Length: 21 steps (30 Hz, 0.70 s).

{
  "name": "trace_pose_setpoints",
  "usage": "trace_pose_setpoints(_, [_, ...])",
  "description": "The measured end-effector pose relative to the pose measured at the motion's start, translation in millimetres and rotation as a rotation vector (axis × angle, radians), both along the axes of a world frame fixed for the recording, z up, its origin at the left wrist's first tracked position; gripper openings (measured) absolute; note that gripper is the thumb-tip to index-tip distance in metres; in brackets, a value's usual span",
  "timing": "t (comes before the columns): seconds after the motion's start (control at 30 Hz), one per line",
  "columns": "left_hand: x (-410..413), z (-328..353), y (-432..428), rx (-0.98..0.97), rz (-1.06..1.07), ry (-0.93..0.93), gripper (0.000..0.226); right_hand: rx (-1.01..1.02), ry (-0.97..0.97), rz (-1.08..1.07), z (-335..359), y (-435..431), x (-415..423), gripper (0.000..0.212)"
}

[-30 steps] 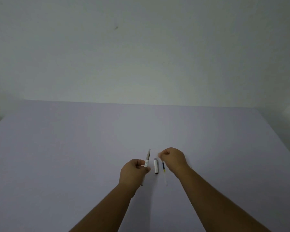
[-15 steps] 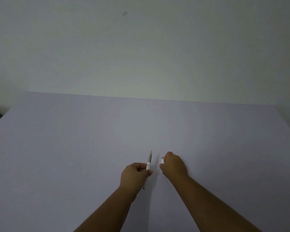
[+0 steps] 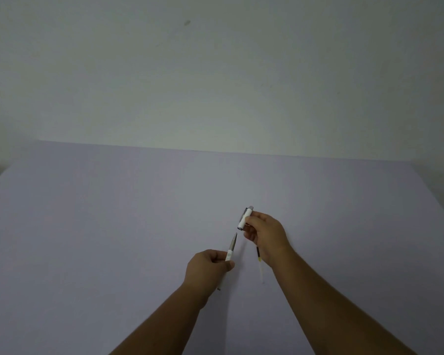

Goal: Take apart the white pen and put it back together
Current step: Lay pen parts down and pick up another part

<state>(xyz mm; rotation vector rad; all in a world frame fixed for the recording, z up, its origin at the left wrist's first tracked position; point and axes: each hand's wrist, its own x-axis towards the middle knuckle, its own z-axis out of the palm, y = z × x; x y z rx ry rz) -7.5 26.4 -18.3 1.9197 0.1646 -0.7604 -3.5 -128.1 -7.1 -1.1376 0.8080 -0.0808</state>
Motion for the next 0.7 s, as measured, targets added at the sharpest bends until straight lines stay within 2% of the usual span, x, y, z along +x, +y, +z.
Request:
trace_pose_setpoints(0.2, [-3.7,5.4,-1.7,-0.008,-0.022,-0.026,0.013,0.015,-0.038,0.091,10.7,0.3,-8.5,0.018])
trace_pose_setpoints(0.47, [-11.5,12.4,-0.8,-0.007,-0.047,-0.029,0.014,0.007,-0.051,0.022,15.7,-1.7,-19.0,0.016])
trace_pose_setpoints(0.7, [-16.6,20.5,-1.8,-0.044,-0.042,-0.052,0.005,-0.089,0.010,0.248,19.2,3.6,-32.7,0.011])
